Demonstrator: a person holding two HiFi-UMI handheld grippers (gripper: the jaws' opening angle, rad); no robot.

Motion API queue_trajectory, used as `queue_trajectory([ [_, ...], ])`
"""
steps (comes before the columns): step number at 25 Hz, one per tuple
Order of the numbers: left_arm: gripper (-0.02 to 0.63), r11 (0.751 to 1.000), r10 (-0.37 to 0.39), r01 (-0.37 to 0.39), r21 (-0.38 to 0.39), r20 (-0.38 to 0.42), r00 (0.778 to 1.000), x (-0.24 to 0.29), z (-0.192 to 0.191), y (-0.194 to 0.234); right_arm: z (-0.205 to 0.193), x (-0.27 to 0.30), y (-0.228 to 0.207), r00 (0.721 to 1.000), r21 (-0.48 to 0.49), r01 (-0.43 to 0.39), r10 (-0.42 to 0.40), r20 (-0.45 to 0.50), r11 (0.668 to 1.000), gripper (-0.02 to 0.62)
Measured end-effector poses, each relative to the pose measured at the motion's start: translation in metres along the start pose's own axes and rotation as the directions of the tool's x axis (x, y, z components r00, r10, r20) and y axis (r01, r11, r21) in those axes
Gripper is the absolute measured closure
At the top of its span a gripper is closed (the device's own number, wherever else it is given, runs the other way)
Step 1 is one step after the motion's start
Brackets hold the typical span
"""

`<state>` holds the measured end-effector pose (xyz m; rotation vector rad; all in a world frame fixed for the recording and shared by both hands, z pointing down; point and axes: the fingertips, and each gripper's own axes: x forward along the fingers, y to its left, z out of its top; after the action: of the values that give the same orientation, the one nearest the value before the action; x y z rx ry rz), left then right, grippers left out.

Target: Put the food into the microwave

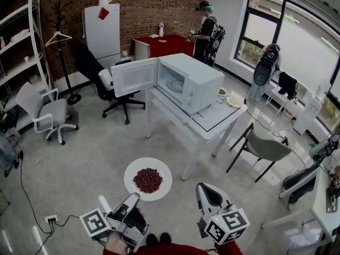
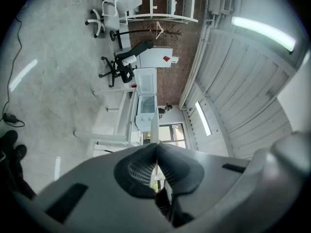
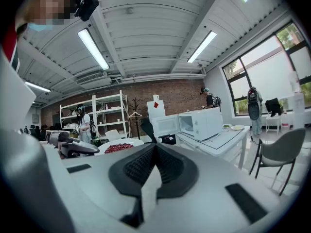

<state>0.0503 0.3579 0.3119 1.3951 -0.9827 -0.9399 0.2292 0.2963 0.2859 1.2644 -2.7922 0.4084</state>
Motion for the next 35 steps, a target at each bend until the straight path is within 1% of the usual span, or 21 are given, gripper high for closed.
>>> queue_trajectory([
  [18, 0.591, 1.0, 0.012, -0.012, -0.014, -0.002, 1.0, 0.01, -0.003, 0.004, -0.002, 0.0, -0.012, 1.0, 0.008, 0.013, -0.013, -0.002, 1.0, 0.581],
  [25, 0.591, 1.0, 0.007, -0.007, 0.012, 0.014, 1.0, 0.025, 0.003, 0.002, 0.001, 0.005, -0.029, 1.0, 0.017, 0.018, -0.018, -0.003, 1.0, 0.581],
  [30, 0.591, 1.0, 0.019, -0.02, 0.024, 0.025, 0.999, 0.038, 0.006, 0.003, 0.002, 0.008, -0.04, 1.0, 0.014, 0.006, -0.006, 0.0, 1.0, 0.581],
  [35, 0.591, 0.999, 0.012, -0.014, 0.04, 0.033, 0.999, 0.056, 0.014, 0.0, 0.006, 0.019, -0.052, 1.0, 0.011, 0.004, -0.004, 0.0, 1.0, 0.581],
])
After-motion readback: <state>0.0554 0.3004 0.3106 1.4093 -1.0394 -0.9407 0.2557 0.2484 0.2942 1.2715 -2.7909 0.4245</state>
